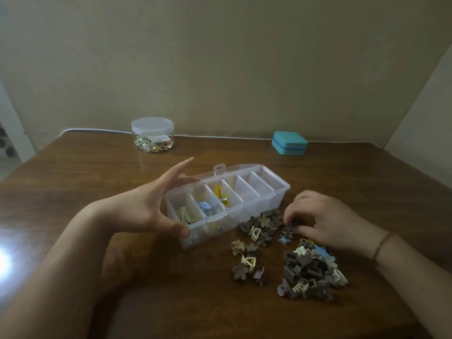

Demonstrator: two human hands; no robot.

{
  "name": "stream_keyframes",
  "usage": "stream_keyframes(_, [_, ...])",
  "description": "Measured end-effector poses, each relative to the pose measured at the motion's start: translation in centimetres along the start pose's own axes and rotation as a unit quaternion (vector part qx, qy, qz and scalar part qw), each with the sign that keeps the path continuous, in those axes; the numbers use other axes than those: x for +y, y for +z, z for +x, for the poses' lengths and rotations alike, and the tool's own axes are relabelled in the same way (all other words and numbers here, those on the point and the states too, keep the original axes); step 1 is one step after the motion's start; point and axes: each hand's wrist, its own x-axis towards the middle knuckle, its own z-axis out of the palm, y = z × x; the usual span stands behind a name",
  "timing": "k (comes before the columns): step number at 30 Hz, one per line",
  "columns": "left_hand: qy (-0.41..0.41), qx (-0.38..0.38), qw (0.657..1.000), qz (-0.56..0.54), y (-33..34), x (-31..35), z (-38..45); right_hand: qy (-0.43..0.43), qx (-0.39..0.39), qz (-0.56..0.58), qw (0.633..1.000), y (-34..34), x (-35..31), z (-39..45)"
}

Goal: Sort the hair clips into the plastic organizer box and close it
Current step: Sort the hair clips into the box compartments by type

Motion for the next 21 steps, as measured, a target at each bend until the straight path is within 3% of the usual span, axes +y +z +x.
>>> stream_keyframes(7, [0.0,-0.003,1.0,-0.008,-0.1,-0.1,-0.1,0.008,-0.016,-0.009,1.0,0.5,0.1,0.2])
stream_keyframes(11, [0.001,-0.002,1.0,-0.003,0.0,-0.1,0.0,0.031,0.0,0.127,0.991,-0.5,-0.4,-0.2])
stream_keyframes(16, [-0.002,-0.004,1.0,-0.002,-0.1,-0.1,0.0,0.042,0.123,0.32,0.939,-2.3,-4.8,1.8])
stream_keyframes(19, [-0.002,-0.006,1.0,-0.004,0.0,-0.2,0.0,0.025,0.12,0.415,0.901,-2.0,-8.8,4.5])
stream_keyframes(21, [-0.003,-0.01,1.0,-0.012,-0.1,-0.3,-0.1,0.015,0.108,0.422,0.9,-1.4,-10.9,6.0])
